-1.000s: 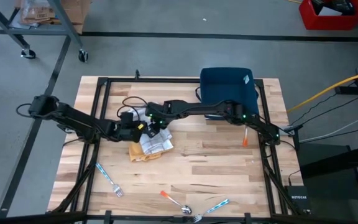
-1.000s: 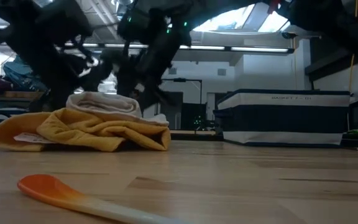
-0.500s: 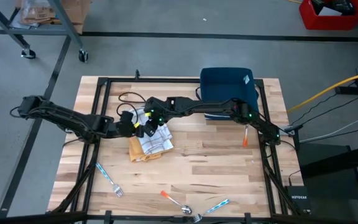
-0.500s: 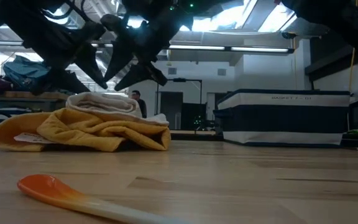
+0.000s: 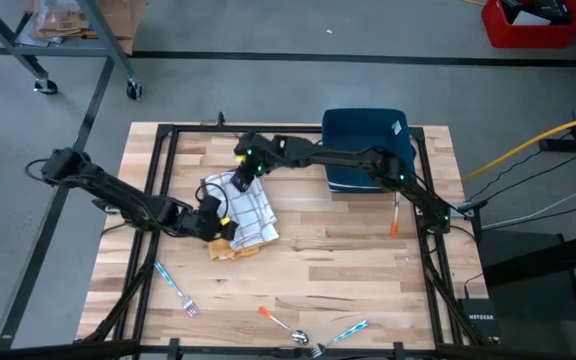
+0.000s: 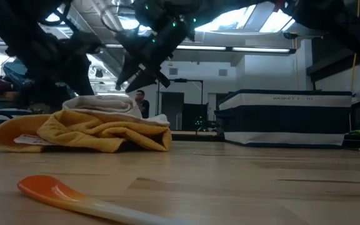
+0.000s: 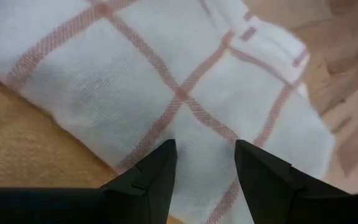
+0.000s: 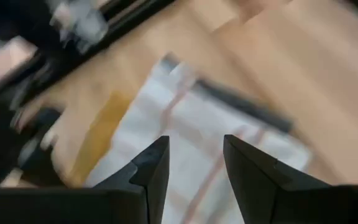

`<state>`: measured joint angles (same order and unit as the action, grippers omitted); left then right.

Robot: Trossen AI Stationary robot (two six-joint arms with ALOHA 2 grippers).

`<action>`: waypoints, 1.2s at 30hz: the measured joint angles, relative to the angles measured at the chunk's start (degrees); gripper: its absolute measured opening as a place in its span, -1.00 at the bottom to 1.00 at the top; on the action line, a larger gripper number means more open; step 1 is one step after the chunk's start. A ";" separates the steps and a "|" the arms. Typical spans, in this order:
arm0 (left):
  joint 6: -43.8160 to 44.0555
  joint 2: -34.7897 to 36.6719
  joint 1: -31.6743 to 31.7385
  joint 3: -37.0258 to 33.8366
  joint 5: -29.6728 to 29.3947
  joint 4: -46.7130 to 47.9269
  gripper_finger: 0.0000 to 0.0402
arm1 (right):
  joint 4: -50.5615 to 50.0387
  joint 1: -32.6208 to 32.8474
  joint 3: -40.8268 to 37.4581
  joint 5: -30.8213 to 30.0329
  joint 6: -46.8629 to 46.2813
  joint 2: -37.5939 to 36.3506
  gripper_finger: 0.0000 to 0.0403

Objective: Fold towel
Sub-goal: Put the stacked towels into the blue bin

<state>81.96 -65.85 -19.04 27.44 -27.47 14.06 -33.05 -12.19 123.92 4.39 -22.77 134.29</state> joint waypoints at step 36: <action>7.94 -5.79 0.08 -0.26 -0.83 -12.63 -0.21 | -0.72 -0.59 -0.01 2.72 -7.44 -1.64 -0.23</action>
<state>89.91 -71.64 -18.96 27.18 -28.30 1.44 -33.77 -12.78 123.91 7.12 -30.21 132.64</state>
